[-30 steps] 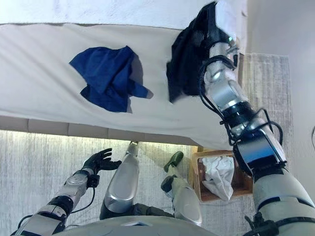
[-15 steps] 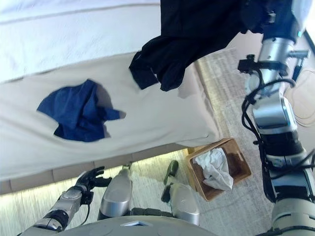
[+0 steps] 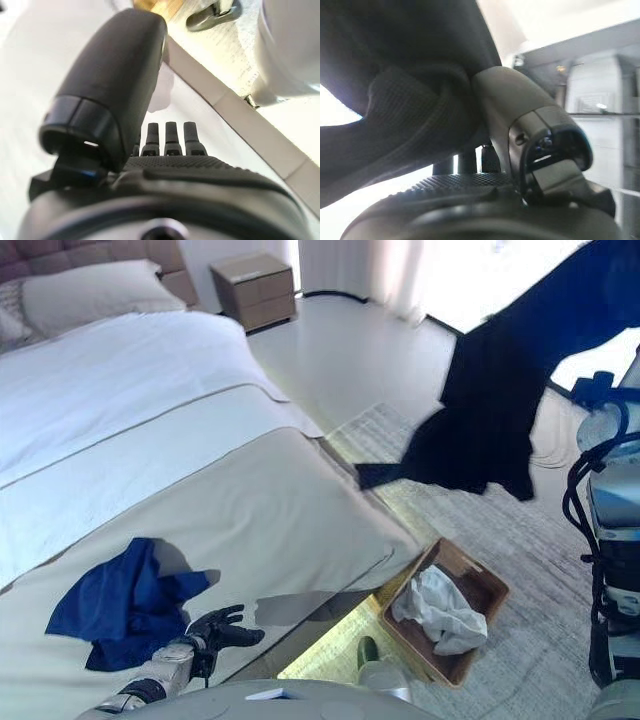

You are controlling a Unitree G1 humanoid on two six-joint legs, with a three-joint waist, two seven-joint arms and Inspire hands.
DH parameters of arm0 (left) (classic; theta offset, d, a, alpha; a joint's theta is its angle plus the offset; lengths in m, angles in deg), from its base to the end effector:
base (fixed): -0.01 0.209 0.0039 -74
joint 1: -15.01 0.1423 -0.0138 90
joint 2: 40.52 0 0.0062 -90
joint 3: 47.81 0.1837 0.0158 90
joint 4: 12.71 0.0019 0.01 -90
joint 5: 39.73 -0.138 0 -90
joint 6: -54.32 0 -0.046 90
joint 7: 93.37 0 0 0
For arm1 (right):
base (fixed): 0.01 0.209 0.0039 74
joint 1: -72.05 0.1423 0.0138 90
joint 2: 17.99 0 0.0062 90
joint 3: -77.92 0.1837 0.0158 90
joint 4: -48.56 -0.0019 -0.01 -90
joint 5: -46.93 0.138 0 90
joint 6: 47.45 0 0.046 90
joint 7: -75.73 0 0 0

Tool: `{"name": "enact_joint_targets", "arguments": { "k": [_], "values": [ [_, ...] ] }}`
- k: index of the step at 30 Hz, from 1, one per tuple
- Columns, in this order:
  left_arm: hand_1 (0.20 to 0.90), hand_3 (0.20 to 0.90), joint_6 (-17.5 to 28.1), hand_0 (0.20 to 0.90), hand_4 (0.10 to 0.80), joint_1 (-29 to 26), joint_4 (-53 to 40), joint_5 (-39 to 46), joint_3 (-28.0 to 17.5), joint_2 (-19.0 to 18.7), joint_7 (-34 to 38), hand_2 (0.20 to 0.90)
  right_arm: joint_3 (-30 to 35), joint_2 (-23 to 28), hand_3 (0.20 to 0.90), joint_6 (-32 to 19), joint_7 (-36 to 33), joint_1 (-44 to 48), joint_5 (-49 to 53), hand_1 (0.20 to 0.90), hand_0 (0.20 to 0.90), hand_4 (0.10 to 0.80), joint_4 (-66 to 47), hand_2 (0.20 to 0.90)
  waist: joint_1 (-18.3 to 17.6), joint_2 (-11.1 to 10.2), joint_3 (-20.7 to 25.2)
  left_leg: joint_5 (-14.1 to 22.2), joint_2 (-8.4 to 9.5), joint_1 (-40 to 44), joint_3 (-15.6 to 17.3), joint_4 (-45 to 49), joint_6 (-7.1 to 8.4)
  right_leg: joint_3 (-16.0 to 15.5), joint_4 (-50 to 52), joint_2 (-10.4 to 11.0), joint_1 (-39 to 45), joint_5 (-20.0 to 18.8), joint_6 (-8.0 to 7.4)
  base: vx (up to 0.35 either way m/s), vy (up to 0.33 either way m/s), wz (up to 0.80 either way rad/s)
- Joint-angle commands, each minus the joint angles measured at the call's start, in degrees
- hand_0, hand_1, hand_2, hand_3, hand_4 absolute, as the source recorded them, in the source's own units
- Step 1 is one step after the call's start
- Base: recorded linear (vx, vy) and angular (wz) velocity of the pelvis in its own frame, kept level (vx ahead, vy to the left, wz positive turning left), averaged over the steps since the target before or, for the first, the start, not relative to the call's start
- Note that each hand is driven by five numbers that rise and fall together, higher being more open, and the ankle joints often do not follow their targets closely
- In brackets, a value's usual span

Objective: Pick up the clothes from the bed and place them into the basket

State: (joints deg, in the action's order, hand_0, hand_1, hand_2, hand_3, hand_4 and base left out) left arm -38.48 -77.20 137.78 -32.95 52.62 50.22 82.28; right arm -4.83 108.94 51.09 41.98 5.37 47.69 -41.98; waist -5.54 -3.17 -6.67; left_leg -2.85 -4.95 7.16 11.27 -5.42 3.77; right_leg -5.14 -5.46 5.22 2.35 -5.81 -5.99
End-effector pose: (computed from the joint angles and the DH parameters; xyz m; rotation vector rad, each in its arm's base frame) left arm 0.1124 0.2224 -0.1013 0.1930 1.0855 -0.0282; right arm 0.2459 -0.2942 0.2288 -0.7343 -0.5903 -0.7938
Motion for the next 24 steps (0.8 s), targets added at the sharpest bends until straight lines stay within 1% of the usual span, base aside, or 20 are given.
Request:
{"name": "enact_joint_targets", "arguments": {
  "k": [1,3,7,10,13,18,19,20,24],
  "values": [
    [0.900,0.900,0.16,0.900,0.800,-0.37,4.57,-1.70,4.23,-1.79,-0.62,0.900,4.77,3.45,0.200,-5.44,-0.30,4.20,-2.50,0.300,0.300,0.100,-1.17,0.300,1.51,-0.67,4.56,7.26,2.80,1.11,1.96,0.42,-2.94,-2.56,1.10,-1.84,3.52,5.46,0.96,-0.016,-0.053,-0.06],
    [0.900,0.900,-0.11,0.900,0.800,0.03,4.50,-2.51,4.38,-1.92,-0.76,0.900,4.92,2.83,0.200,-5.23,-0.21,3.37,-2.57,0.300,0.300,0.100,-0.29,0.300,1.39,-0.50,4.50,7.16,2.79,1.15,2.29,0.42,-2.95,-2.73,1.05,-1.83,3.49,5.40,0.95,-0.019,-0.049,-0.03],
    [0.900,0.900,-0.48,0.900,0.800,0.32,5.31,-3.75,3.67,-2.74,-1.09,0.900,4.47,1.40,0.200,-3.94,2.15,1.48,-4.17,0.300,0.300,0.100,1.49,0.300,1.16,-0.18,4.26,6.91,2.71,1.14,2.72,0.42,-2.91,-2.91,1.09,-1.85,3.30,5.38,1.00,-0.022,-0.047,-0.04],
    [0.900,0.900,-0.91,0.900,0.800,0.47,5.39,-4.13,2.74,-3.31,-1.28,0.900,4.25,-0.15,0.200,-1.71,4.13,-1.44,-4.50,0.300,0.300,0.100,2.68,0.300,0.76,0.21,3.96,6.77,2.64,1.10,3.00,0.42,-2.94,-2.77,1.14,-1.90,3.11,5.45,1.00,-0.017,-0.039,-0.05],
    [0.900,0.900,0.00,0.900,0.800,0.70,5.73,-3.79,2.11,-3.61,-1.45,0.900,4.23,-2.96,0.200,-0.25,4.99,-5.36,-3.80,0.300,0.300,0.100,4.05,0.300,0.13,0.75,3.34,6.63,2.50,0.98,3.24,0.42,-2.98,-2.50,1.28,-1.99,2.74,5.47,1.07,-0.018,-0.020,0.00],
    [0.900,0.900,1.19,0.900,0.800,1.12,4.74,-2.78,1.82,-3.07,-0.98,0.900,5.32,-8.40,0.200,-0.64,5.50,-12.85,-4.97,0.300,0.300,0.100,7.16,0.300,-1.00,1.83,1.89,6.40,2.41,0.60,3.55,0.42,-3.13,-1.89,1.82,-2.02,1.71,5.53,1.10,-0.027,-0.016,-0.01],
    [0.900,0.900,1.39,0.900,0.800,1.06,4.46,-2.70,1.75,-3.01,-1.03,0.900,5.29,-9.23,0.200,0.63,6.03,-13.84,-5.25,0.300,0.300,0.100,8.00,0.300,-1.20,2.09,1.53,6.33,2.39,0.44,3.63,0.42,-3.16,-1.79,2.07,-1.99,1.34,5.58,1.13,-0.058,-0.015,0.00],
    [0.900,0.900,1.84,0.900,0.800,0.95,4.36,-2.36,1.85,-2.82,-0.88,0.900,4.88,-10.35,0.200,0.50,5.45,-15.05,-5.98,0.300,0.300,0.100,9.07,0.300,-1.46,2.39,1.09,6.18,2.38,0.17,3.74,0.42,-3.20,-1.63,2.25,-2.00,0.89,5.52,1.13,-0.057,-0.015,0.00],
    [0.900,0.900,2.98,0.900,0.800,0.33,3.22,-1.04,2.46,-2.53,-0.64,0.900,4.22,-11.68,0.200,1.89,3.98,-17.97,-10.17,0.300,0.300,0.100,13.51,0.300,-2.42,3.40,-0.50,5.91,2.49,-0.79,4.14,0.42,-3.32,-1.13,2.74,-1.89,-0.64,5.25,1.05,-0.065,-0.003,-0.08]
  ]
}}
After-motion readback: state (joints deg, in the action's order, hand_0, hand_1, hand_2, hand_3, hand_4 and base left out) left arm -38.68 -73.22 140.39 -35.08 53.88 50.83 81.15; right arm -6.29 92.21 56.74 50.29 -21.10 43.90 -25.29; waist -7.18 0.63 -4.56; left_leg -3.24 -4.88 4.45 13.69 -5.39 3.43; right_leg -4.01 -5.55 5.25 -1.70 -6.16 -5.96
